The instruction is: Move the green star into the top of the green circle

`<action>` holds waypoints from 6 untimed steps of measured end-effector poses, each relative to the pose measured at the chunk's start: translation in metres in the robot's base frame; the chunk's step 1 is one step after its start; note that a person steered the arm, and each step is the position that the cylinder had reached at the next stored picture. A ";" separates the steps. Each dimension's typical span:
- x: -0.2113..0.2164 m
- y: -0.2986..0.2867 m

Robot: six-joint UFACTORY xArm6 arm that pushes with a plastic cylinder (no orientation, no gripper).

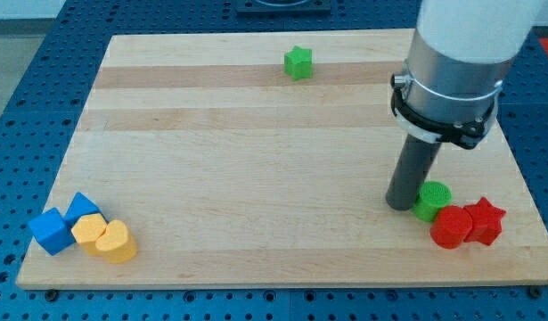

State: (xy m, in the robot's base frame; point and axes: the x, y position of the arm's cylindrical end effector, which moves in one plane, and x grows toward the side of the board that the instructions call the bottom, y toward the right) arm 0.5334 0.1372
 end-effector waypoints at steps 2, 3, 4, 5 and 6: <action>-0.002 -0.030; -0.024 -0.138; -0.096 -0.224; -0.194 -0.223; -0.232 -0.165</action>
State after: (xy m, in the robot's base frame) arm 0.3015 -0.0275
